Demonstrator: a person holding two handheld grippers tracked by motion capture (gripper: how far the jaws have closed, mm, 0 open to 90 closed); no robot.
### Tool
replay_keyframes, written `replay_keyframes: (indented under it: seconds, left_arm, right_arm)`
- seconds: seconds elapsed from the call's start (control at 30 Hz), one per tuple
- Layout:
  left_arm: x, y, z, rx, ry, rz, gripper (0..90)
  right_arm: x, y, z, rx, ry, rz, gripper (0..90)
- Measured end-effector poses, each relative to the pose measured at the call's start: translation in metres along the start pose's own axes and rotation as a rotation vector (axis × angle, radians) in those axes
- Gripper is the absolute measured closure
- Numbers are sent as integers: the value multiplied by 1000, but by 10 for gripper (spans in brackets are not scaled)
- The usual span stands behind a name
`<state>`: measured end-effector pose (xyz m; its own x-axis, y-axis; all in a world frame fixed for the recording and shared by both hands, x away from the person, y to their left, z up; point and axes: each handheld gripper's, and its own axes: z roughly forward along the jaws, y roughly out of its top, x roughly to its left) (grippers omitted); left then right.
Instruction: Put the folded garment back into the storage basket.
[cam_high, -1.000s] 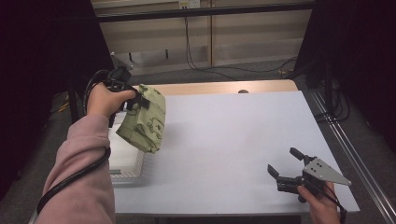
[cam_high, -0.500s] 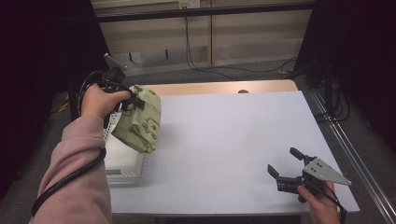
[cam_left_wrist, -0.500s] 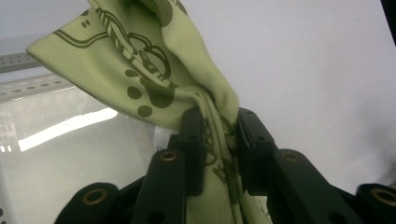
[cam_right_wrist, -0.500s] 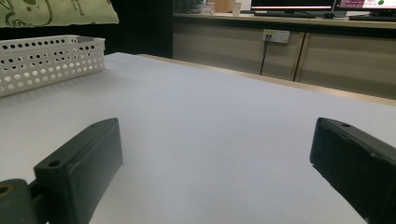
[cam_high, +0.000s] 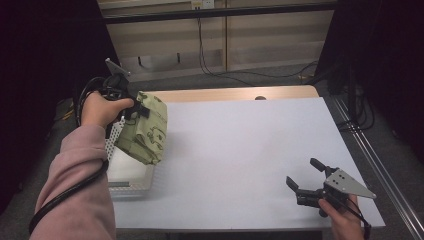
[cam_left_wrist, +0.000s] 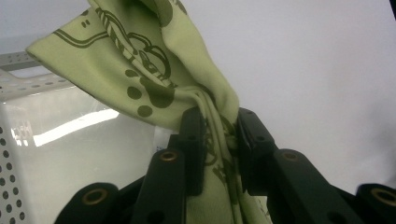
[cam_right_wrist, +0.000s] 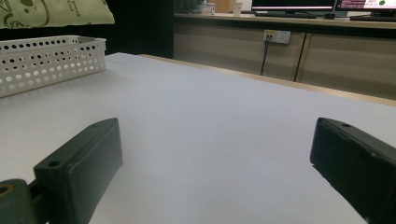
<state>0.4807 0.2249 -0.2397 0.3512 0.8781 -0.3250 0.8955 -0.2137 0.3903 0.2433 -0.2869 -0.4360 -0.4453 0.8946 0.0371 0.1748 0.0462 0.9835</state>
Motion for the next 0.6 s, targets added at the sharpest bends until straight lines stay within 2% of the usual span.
replay_keyframes:
  seconds: [0.17, 0.2, 0.23, 0.33, 0.37, 0.43, 0.47, 0.6]
  left_arm:
    - [4, -2, -1, -7, 6, -5, 742]
    - [5, -2, -1, -2, 10, 9, 743]
    - [5, -2, -1, -6, 18, -8, 743]
    - [7, -3, -1, -12, 11, -8, 742]
    - [13, -3, -5, 38, 12, 65, 743]
    - [13, -4, -5, 31, 17, 47, 742]
    - [11, -4, -3, 0, 16, 2, 742]
    - [12, -6, -4, -7, 30, -7, 742]
  right_arm:
    - [0, 0, 0, -2, 0, -3, 18]
    - [0, 0, 0, -2, 0, -4, 18]
    - [0, 0, 0, -2, -1, -4, 18]
    - [0, 0, 0, -2, -2, -4, 19]
    - [0, 0, 0, -3, -1, -5, 18]
    - [0, 0, 0, -3, -1, -5, 19]
    - [0, 0, 0, -3, -1, -6, 19]
    - [0, 0, 0, -3, -1, -5, 18]
